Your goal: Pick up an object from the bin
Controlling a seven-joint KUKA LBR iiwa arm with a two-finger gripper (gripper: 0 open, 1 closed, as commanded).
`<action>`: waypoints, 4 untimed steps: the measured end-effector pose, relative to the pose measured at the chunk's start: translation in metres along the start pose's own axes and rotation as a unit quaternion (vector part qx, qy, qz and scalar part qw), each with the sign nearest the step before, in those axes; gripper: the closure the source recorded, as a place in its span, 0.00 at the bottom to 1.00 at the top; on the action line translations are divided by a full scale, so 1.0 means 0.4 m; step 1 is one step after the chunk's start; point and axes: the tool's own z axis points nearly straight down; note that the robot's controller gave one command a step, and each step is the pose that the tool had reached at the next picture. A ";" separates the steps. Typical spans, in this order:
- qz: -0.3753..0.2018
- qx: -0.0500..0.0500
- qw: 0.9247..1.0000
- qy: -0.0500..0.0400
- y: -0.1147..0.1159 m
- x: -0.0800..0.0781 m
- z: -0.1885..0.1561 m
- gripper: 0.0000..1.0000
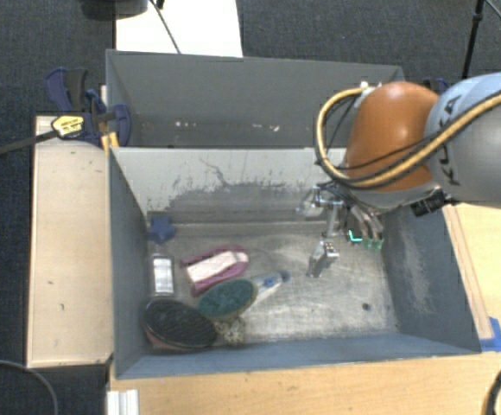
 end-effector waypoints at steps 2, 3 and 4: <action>-0.074 0.001 0.997 -0.005 0.154 0.122 0.115 0.00; 0.055 0.000 0.998 -0.002 0.194 0.236 0.083 0.00; 0.125 -0.001 0.992 -0.006 0.221 0.214 0.189 0.00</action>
Offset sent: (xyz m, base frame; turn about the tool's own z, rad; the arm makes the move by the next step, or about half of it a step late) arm -0.0514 0.0925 -0.0773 -0.2119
